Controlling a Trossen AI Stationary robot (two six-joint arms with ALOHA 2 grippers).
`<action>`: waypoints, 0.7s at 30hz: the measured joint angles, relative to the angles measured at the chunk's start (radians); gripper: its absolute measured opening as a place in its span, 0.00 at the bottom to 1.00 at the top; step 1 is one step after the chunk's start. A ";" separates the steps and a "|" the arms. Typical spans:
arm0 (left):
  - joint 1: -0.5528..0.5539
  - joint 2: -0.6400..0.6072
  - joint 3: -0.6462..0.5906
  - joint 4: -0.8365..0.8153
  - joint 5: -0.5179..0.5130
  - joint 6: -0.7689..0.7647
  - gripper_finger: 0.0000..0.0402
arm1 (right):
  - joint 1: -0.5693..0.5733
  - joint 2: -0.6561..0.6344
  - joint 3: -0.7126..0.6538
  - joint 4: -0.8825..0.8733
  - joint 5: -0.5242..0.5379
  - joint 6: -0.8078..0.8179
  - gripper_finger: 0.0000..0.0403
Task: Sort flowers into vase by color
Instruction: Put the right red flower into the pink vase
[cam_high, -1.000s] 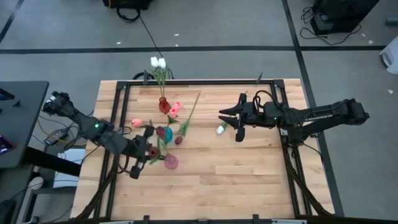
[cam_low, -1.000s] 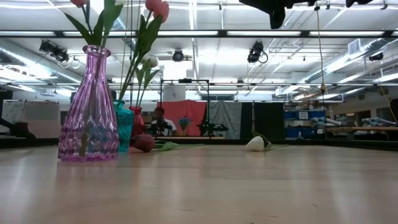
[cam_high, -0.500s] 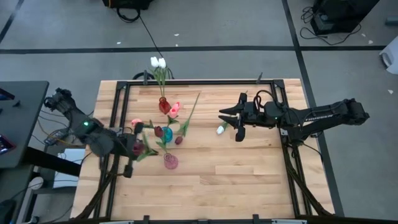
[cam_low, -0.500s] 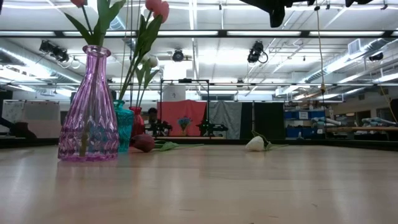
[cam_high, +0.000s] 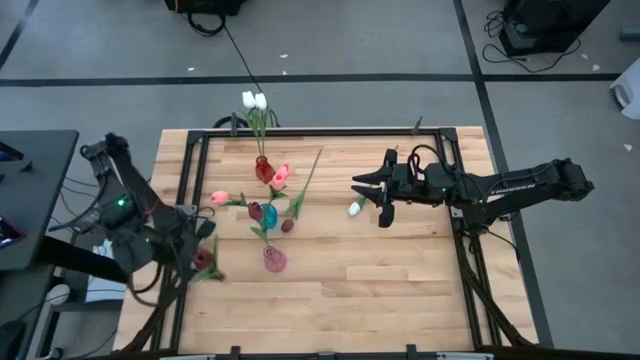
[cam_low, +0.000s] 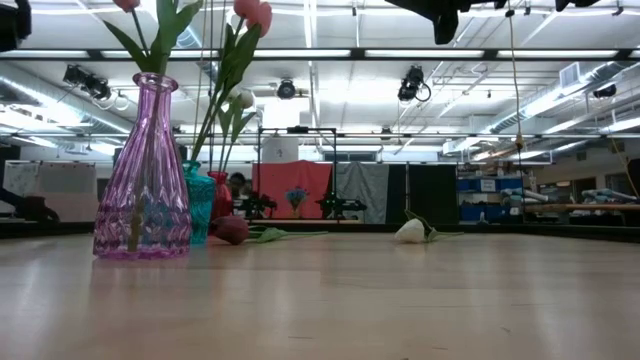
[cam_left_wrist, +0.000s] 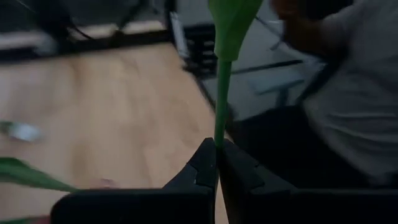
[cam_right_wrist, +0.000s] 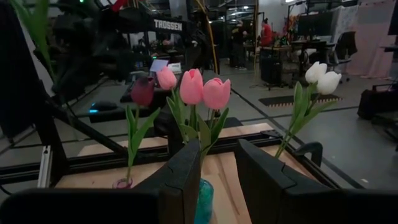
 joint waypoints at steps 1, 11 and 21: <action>-0.015 0.003 -0.010 0.010 0.012 -0.035 0.03 | 0.000 0.000 0.000 -0.001 0.000 -0.002 0.28; -0.040 0.060 -0.202 0.197 -0.273 -0.108 0.03 | 0.000 0.000 0.000 0.004 0.000 -0.019 0.28; -0.043 0.095 -0.259 0.504 -0.585 0.059 0.03 | 0.000 0.000 0.000 0.010 0.031 -0.056 0.28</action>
